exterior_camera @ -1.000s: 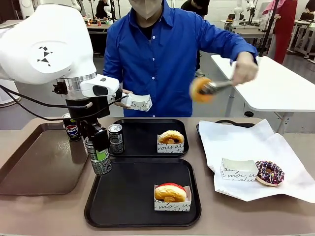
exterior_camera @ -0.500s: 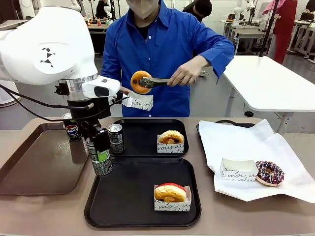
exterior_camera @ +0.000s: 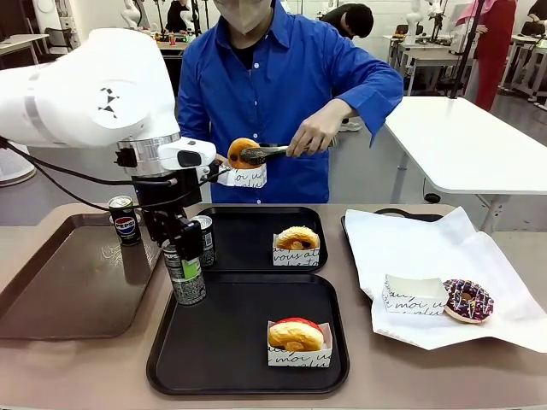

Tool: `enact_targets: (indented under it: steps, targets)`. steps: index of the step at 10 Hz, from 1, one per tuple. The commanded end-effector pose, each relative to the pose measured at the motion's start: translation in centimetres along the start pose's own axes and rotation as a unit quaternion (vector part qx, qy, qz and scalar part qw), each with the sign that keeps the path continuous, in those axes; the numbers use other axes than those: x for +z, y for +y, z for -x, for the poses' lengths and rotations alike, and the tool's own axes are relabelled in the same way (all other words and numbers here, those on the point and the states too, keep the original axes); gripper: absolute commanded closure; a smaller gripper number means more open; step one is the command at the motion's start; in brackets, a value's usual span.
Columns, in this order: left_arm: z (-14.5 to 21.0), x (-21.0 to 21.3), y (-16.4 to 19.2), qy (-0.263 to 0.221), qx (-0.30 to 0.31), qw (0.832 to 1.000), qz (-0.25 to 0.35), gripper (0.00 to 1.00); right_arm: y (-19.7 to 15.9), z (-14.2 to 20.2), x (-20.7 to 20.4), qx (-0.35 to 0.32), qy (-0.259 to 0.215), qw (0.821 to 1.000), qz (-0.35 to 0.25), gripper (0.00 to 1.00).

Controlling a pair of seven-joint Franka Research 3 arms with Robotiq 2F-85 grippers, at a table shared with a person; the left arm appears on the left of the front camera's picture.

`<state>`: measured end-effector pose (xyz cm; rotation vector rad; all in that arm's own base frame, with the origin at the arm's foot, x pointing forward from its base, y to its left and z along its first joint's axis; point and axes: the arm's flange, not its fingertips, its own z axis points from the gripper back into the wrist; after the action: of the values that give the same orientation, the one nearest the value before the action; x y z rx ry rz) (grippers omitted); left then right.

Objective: Set up donuts and drinks on trays.
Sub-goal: Pick up one Pepsi coke from the Handle tray and place it on the Flat Tray without a Pepsi coke.

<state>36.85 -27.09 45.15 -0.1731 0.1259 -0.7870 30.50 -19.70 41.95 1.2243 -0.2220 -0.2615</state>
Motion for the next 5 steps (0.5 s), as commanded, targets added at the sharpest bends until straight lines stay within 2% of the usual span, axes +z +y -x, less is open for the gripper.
enact_targets:
  steps: [1, 5]
  targets:
    - [-1.7, -0.9, -0.6, 0.024, 0.011, 1.0, -0.009, 0.41, 0.0, -0.1, -0.1, 0.001, -0.002, 1.0, -0.006, 0.0]
    - [-3.6, -4.1, -1.0, 0.04, 0.016, 0.999, -0.027, 0.41, 0.0, -0.1, -0.1, 0.001, -0.002, 1.0, -0.006, 0.0]
